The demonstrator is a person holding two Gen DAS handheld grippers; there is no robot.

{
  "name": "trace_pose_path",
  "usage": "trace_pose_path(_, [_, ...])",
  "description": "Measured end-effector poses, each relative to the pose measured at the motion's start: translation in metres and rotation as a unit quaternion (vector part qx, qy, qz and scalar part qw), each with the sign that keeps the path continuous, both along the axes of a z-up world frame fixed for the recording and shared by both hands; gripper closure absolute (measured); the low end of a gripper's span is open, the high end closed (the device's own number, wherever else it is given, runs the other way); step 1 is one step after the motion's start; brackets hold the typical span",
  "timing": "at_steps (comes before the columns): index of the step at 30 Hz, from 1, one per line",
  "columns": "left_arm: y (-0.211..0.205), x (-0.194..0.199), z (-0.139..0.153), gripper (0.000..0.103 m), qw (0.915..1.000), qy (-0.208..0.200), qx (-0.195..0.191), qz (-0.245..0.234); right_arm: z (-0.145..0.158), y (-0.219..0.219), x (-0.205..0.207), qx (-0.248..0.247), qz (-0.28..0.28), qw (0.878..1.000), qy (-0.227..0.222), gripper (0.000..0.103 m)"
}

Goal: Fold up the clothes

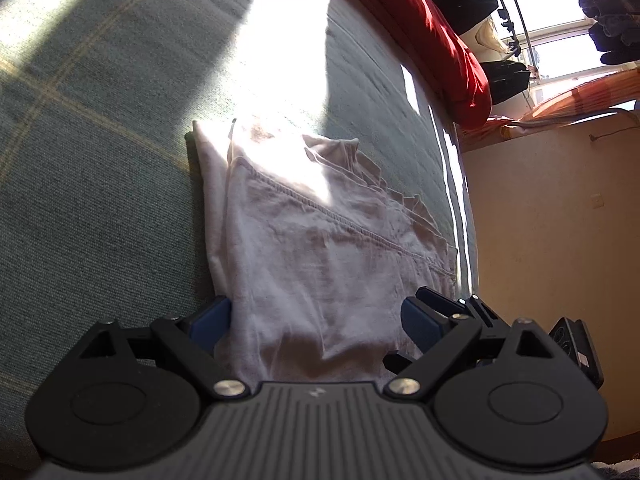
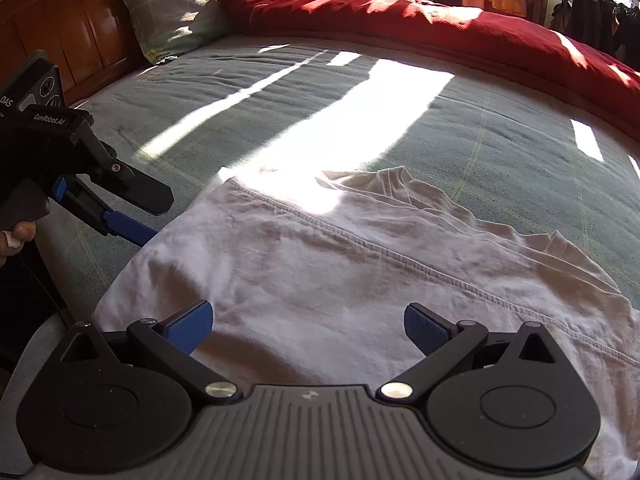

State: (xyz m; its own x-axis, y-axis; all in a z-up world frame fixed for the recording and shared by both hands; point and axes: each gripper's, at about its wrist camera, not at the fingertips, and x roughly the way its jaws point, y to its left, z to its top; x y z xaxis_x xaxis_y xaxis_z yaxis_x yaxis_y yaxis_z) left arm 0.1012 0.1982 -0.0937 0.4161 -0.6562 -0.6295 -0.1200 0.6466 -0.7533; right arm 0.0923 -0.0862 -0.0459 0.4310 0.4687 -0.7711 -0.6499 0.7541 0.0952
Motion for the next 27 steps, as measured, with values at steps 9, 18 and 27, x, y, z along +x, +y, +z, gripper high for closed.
trace_pose_path(9, [-0.001, -0.014, 0.009, 0.012, 0.9996, -0.011, 0.003, -0.026, 0.001, -0.001, 0.002, -0.005, -0.003, 1.0, -0.001, 0.0])
trace_pose_path(18, [0.006, 0.004, -0.009, 0.011, 0.9995, -0.009, -0.03, -0.008, -0.006, 0.0, 0.003, -0.003, -0.011, 1.0, 0.013, 0.0])
trace_pose_path(27, [-0.003, -0.001, -0.032, 0.011, 0.9956, 0.005, -0.082, -0.044, -0.006, -0.007, 0.007, -0.005, -0.02, 1.0, 0.016, 0.0])
